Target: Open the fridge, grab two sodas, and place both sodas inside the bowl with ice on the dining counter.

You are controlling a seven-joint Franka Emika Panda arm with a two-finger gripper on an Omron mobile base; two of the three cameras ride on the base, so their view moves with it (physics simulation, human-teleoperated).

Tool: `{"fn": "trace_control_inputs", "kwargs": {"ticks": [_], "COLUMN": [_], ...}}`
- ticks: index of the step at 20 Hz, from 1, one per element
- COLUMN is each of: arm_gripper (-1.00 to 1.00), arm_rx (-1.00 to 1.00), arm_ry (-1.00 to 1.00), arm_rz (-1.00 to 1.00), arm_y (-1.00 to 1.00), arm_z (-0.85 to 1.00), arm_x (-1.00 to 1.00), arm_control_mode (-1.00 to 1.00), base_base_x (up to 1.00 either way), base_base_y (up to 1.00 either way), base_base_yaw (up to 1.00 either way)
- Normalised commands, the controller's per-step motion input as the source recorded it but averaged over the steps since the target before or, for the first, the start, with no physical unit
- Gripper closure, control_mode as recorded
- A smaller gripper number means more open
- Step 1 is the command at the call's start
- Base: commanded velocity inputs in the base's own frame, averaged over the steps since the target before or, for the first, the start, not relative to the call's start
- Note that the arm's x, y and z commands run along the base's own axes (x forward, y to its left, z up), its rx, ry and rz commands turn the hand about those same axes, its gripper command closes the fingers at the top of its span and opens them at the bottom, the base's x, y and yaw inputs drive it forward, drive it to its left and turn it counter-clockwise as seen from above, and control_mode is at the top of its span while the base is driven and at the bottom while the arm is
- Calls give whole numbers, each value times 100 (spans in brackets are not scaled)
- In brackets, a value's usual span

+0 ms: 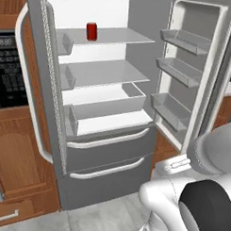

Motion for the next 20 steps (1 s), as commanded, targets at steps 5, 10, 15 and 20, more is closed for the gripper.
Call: {"fn": "trace_control_inputs", "kwargs": {"ticks": [5,10,15,20], "arm_gripper": [-100,-100,-100,-100], "arm_rx": [0,0,0,0], "arm_ry": [0,0,0,0], "arm_rz": [0,0,0,0], "arm_y": [0,0,0,0], "arm_z": [0,0,0,0], "arm_x": [0,0,0,0], "arm_control_mode": [100,100,100,100], "base_base_x": [62,59,56,53], "base_base_y": [-26,-21,-16,-23], "base_base_yaw": [20,16,14,15]}}
